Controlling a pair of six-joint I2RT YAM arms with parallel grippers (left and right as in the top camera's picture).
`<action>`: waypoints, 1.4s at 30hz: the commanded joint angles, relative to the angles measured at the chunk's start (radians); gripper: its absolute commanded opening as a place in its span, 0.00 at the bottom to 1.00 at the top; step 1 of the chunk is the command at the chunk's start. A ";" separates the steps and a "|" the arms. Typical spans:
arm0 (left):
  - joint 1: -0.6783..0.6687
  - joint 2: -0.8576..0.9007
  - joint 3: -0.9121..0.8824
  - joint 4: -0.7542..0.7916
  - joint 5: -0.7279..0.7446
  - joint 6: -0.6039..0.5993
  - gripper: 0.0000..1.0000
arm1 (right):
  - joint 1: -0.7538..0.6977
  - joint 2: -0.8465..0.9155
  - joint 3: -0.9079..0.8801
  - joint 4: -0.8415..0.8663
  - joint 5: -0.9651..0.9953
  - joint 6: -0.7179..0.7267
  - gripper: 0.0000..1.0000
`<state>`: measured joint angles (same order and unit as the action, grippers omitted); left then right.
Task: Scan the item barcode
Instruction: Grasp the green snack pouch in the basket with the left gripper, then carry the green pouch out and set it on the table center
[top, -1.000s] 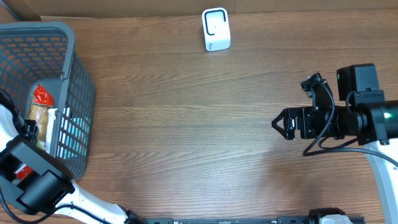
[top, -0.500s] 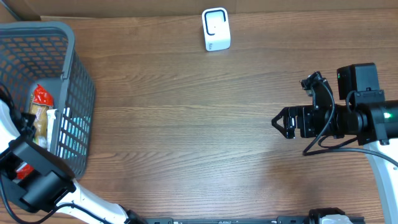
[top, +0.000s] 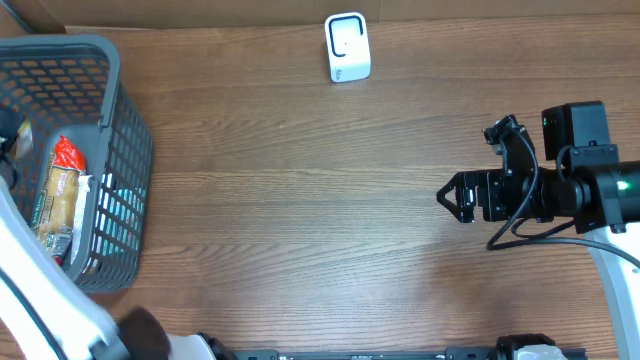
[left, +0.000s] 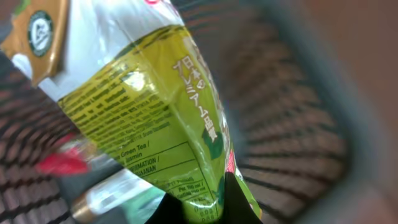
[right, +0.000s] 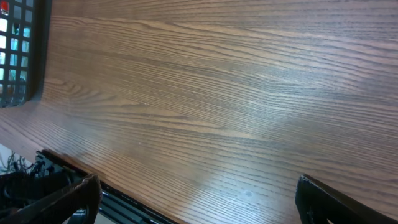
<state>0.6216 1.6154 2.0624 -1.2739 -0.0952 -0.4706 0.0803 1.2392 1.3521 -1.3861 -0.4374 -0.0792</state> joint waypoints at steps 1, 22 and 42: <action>-0.107 -0.150 0.039 0.021 0.223 0.178 0.04 | 0.004 0.000 0.022 0.004 0.003 -0.008 1.00; -0.956 0.144 -0.461 0.011 0.103 0.261 0.04 | 0.004 0.000 0.022 0.003 0.003 -0.008 1.00; -0.906 0.311 -0.018 -0.253 0.033 0.271 0.39 | 0.004 0.000 0.022 -0.012 0.003 -0.008 1.00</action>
<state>-0.3405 1.9816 1.7832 -1.4261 -0.0387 -0.1875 0.0803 1.2392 1.3521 -1.4002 -0.4374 -0.0795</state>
